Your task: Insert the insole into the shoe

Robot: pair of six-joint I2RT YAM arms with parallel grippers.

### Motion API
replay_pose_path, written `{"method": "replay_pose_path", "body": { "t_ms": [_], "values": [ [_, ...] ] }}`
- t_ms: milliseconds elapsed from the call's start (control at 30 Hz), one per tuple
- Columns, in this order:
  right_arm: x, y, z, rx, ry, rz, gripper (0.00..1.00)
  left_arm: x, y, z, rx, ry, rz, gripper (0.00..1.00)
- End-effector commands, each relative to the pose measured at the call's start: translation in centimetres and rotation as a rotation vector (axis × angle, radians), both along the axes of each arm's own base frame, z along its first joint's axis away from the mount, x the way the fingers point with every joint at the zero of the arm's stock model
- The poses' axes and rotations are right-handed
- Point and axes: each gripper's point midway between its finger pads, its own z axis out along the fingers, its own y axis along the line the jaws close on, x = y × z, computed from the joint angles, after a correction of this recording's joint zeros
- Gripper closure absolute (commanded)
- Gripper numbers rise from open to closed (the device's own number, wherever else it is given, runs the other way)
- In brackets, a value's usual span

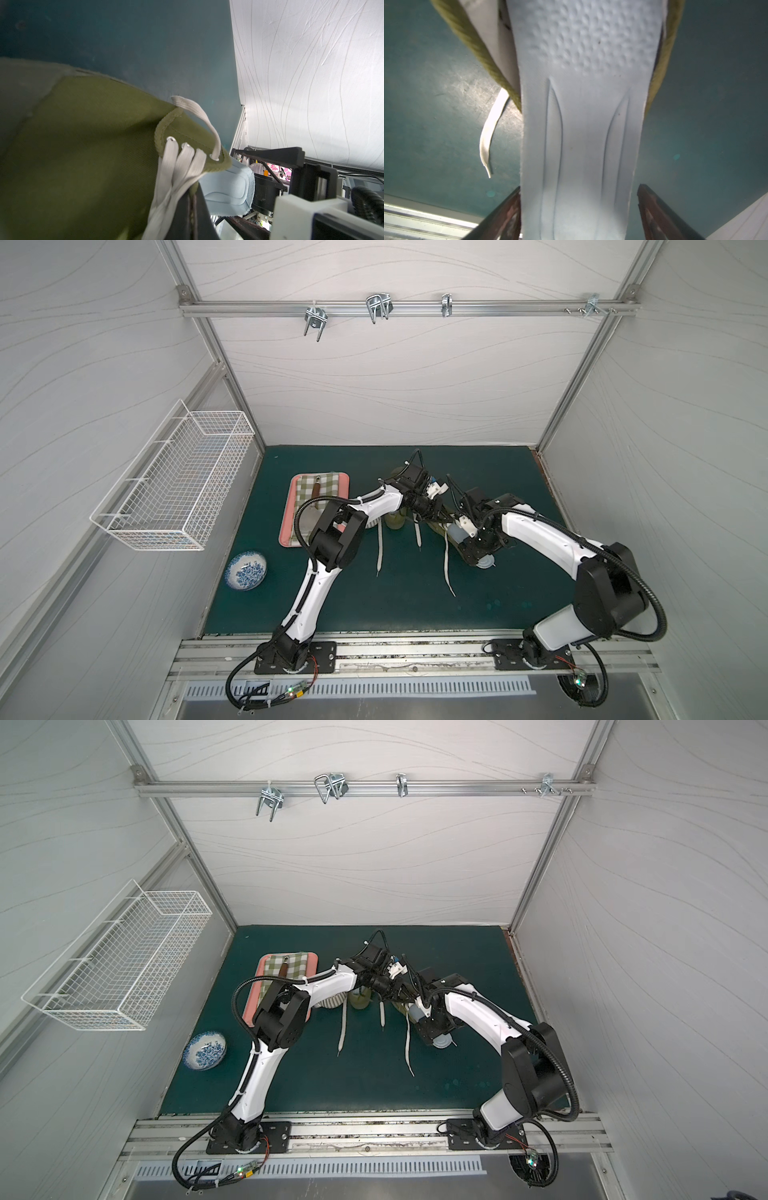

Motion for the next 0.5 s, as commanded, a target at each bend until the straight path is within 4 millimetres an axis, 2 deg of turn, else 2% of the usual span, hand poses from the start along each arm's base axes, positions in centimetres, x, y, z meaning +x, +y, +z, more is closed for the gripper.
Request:
{"method": "replay_pose_path", "body": {
  "t_ms": [0, 167, 467],
  "values": [
    [-0.6, -0.3, 0.1, -0.017, 0.055, -0.004, 0.21, 0.1, -0.2, 2.8, -0.025, -0.046, 0.001, 1.00],
    [-0.2, -0.1, 0.5, -0.009, 0.030, 0.011, 0.48, 0.1, -0.2, 2.5, -0.019, -0.040, 0.000, 1.00],
    [0.5, 0.6, 0.7, 0.015, 0.014, 0.034, 0.76, 0.3, -0.2, 2.5, -0.018, -0.044, 0.007, 1.00]
  ]
}}
